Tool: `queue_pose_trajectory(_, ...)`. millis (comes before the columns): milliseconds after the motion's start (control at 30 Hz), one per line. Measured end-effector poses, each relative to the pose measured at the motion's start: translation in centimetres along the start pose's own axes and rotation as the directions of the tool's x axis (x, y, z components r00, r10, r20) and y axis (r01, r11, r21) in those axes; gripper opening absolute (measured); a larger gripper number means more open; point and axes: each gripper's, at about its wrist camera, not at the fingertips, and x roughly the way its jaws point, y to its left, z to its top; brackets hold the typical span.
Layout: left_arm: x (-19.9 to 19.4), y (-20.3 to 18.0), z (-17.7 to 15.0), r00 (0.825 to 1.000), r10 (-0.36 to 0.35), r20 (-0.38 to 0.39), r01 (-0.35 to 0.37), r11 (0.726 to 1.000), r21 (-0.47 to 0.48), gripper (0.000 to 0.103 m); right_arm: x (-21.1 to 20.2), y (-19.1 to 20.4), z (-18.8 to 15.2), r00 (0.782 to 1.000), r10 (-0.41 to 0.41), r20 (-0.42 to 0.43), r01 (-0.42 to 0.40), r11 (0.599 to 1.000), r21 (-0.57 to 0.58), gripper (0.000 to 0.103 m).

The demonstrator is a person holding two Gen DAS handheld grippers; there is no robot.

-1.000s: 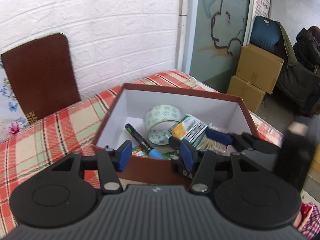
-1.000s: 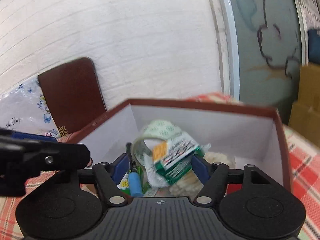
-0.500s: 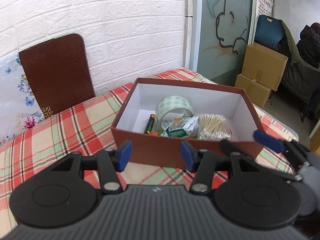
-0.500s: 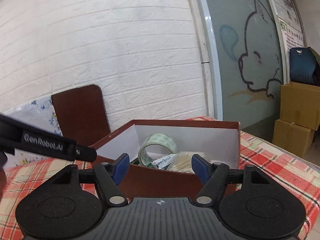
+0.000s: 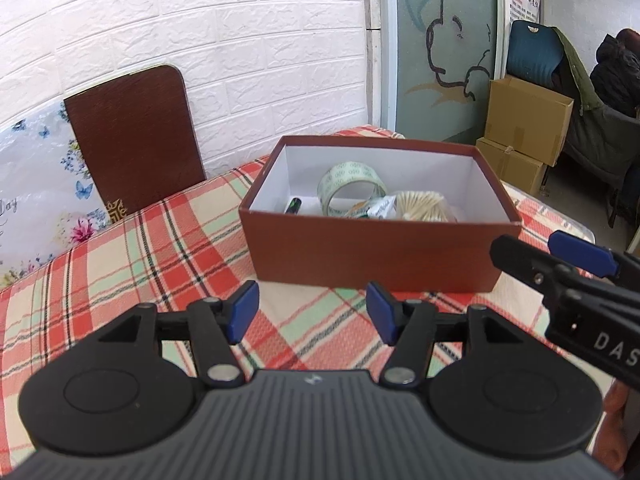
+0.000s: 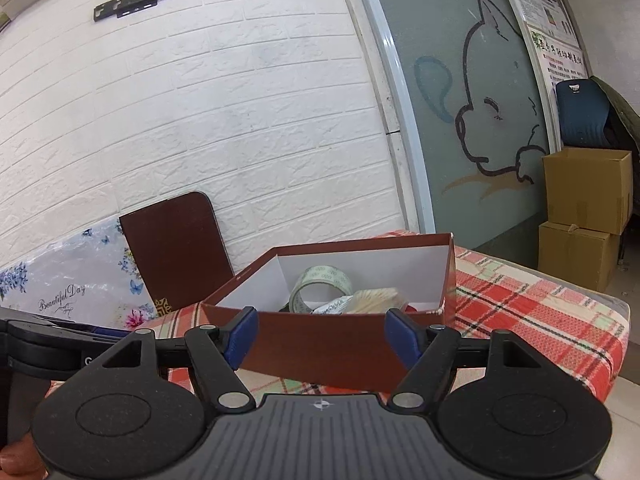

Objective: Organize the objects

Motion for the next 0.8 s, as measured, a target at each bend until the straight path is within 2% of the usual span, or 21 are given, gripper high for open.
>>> queue_pose_trajectory(333,-1.4,-0.2,-0.8,0.999,0.032,0.018,-0.033,0.999,0.041,0.071,-1.1,0.0,-0.5,1.000,0.015,0.011,-0.015,0.999,0.030,0.075)
queue_pose_trajectory(567,-0.9,0.1,-1.1,0.999,0.049,0.017,-0.049,0.999,0.024,0.079,-0.3,0.2,-0.5,1.000,0.016,0.003,-0.016,1.000,0.024,0.077)
queue_pose_trajectory(800,-0.3,0.0,-2.0,0.998,0.064,-0.004,-0.064,0.998,0.005,0.093,-0.5,0.5,-1.3,1.000,0.010,-0.009,-0.010,1.000,0.012,0.078)
